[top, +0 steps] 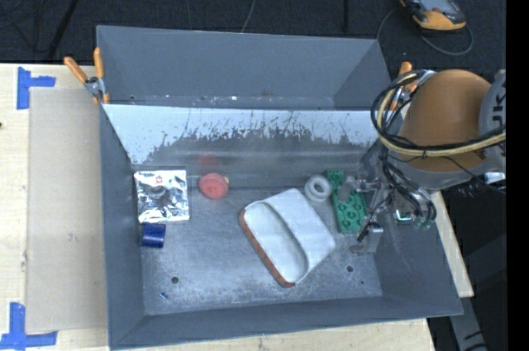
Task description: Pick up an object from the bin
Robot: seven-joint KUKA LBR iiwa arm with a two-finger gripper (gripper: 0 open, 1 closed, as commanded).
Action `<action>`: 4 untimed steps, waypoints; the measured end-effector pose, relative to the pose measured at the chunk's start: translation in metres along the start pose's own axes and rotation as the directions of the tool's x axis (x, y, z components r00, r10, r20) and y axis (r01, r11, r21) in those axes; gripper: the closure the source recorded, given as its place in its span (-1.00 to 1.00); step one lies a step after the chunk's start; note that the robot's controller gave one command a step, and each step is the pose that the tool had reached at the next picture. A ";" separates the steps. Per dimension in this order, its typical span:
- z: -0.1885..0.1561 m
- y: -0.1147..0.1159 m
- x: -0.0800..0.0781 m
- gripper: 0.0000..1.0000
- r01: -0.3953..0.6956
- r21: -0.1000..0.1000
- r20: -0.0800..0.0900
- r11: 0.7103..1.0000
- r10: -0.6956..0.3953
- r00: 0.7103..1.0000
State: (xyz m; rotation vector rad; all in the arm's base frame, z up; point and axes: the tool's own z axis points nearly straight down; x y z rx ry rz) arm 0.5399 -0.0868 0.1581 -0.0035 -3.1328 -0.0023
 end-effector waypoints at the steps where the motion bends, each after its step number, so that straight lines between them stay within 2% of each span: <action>1: 0.092 -0.029 -0.036 -1.00 -0.096 0.000 0.006 0.995 0.096 0.995; 2: 0.087 -0.042 -0.049 -1.00 -0.413 -0.004 0.004 0.911 0.413 0.911; 3: 0.086 -0.041 -0.049 1.00 -0.408 -0.003 0.002 0.913 0.408 0.913; 4: -0.093 -0.035 -0.020 1.00 -0.399 -0.004 0.017 0.917 0.399 0.917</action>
Offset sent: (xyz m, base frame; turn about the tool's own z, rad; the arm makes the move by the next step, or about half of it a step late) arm 0.0349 -0.0289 -0.0881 0.0967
